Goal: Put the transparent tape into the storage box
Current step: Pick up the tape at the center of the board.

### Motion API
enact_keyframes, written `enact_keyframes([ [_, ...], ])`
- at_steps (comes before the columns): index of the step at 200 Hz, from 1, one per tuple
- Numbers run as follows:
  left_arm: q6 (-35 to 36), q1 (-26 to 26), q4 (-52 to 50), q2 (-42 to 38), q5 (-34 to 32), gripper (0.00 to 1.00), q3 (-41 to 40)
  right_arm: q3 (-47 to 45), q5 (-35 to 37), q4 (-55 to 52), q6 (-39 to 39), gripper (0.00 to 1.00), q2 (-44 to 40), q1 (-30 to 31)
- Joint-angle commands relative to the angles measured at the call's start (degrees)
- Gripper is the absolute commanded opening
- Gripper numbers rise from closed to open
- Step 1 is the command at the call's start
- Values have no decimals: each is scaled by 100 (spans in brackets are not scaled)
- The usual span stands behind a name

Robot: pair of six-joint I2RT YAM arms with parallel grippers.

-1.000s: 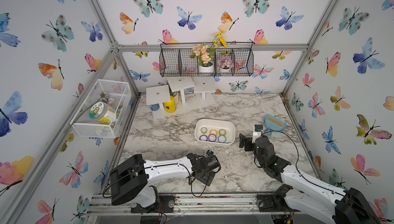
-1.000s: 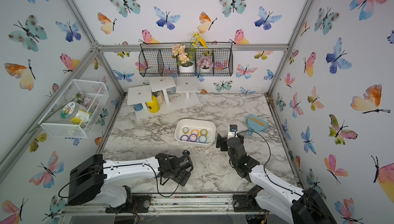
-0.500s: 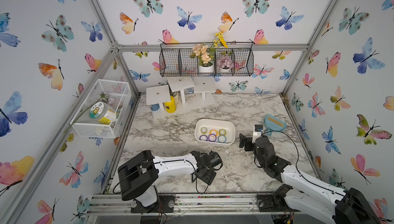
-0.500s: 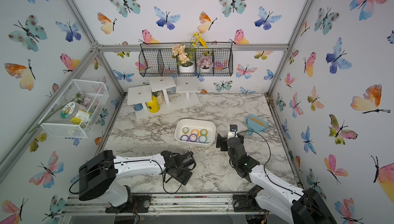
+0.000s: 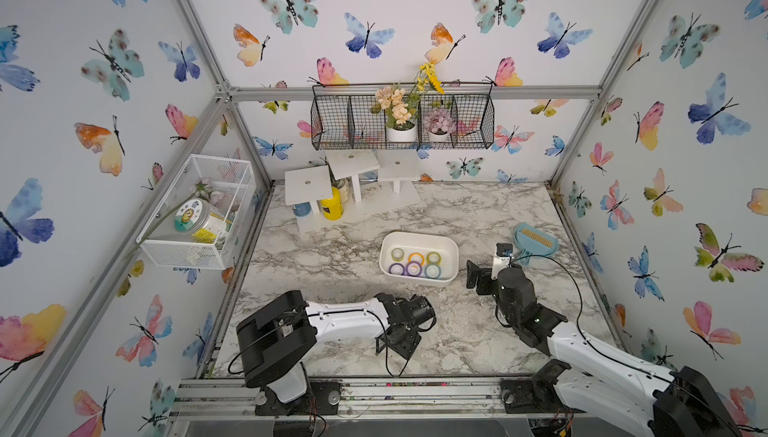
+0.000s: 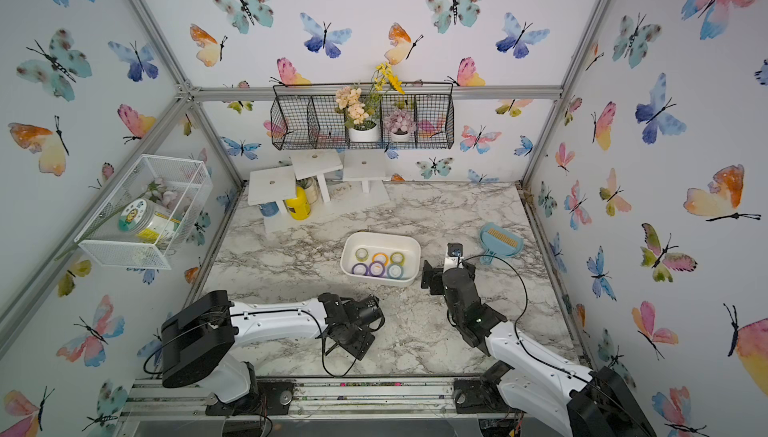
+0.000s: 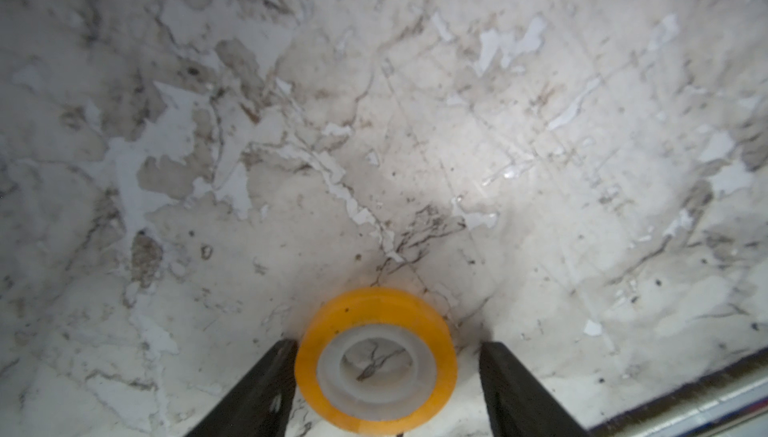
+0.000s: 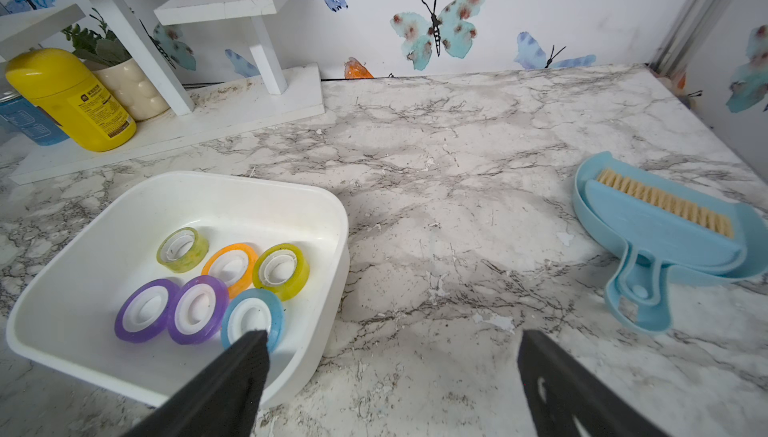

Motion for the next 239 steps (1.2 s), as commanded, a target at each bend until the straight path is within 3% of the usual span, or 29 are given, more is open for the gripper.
enact_keyframes([
  [1, 45, 22, -142, 116, 173, 71, 25, 127, 126, -4, -46, 99, -69, -17],
  [90, 102, 95, -171, 135, 194, 53, 13, 148, 135, -26, -46, 99, -61, -17],
  [165, 111, 147, -380, -98, 54, 54, 305, 140, 126, -27, -46, 99, -85, -17],
  [239, 569, 612, -1068, -183, -340, 54, 1393, 127, 209, -54, -33, 99, -156, -17],
])
